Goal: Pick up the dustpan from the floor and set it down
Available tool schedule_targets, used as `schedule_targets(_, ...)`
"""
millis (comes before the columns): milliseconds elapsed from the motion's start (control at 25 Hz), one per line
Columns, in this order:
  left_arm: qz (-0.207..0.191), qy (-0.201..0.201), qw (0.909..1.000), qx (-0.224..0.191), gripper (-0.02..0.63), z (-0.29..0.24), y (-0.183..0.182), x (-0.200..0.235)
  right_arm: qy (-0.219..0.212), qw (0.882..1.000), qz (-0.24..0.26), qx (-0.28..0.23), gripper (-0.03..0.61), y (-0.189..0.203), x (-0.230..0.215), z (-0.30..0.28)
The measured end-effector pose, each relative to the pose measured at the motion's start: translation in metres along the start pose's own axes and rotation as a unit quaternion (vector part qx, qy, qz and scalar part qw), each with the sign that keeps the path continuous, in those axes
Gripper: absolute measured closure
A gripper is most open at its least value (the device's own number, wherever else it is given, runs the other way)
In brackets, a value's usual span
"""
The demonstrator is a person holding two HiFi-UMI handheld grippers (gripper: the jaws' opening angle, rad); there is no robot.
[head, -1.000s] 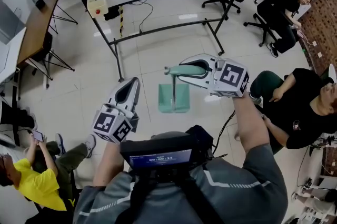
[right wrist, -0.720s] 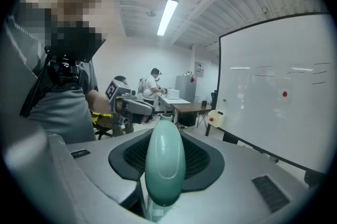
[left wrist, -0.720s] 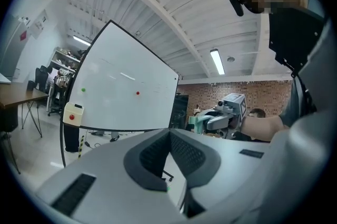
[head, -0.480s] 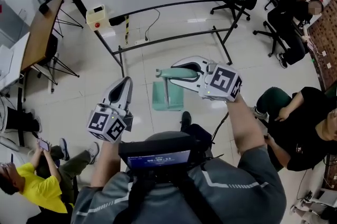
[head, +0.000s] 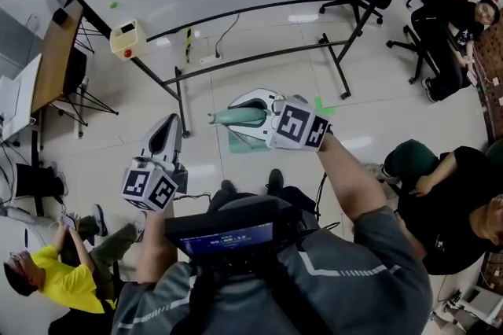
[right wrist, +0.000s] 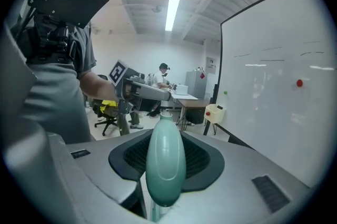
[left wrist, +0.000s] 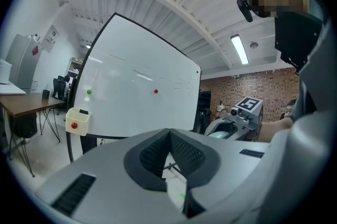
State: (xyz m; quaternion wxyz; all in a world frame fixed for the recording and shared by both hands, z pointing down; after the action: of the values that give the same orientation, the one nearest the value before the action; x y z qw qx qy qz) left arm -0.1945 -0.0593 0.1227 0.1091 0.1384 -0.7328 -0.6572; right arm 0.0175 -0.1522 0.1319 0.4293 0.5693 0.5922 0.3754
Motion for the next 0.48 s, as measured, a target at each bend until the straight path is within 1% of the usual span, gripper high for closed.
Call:
schedule_targets(160, 0.016, 0.019, 0.9997, 0.005, 0.578, -0.020, 0.013, 0.020, 0.020, 1.000, -0.005, 0.002, 0.413, 0.001, -0.022, 0.000)
schedule_targets(280, 0.009, 0.042, 0.9991, -0.004, 0.578, -0.029, 0.007, 0.033, 0.037, 0.999, -0.011, -0.003, 0.413, -0.007, -0.034, 0.003)
schedule_targets(480, 0.018, 0.056, 0.9981, -0.018, 0.578, -0.035, 0.002, 0.046, 0.043, 0.999, -0.022, -0.008, 0.413, -0.018, -0.043, 0.001)
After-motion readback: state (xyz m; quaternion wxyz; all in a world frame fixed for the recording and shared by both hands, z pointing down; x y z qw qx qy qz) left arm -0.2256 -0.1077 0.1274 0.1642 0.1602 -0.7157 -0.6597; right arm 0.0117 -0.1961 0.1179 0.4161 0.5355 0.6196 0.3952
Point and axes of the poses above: the fingertips, and each gripper's own axes: z backward along the fingers, x to its left, y out of its underside, the point moved 9 cm from there along z, backward along the fingers, and after that the axes turned 12 degrees about -z, right-handed, at the moved point
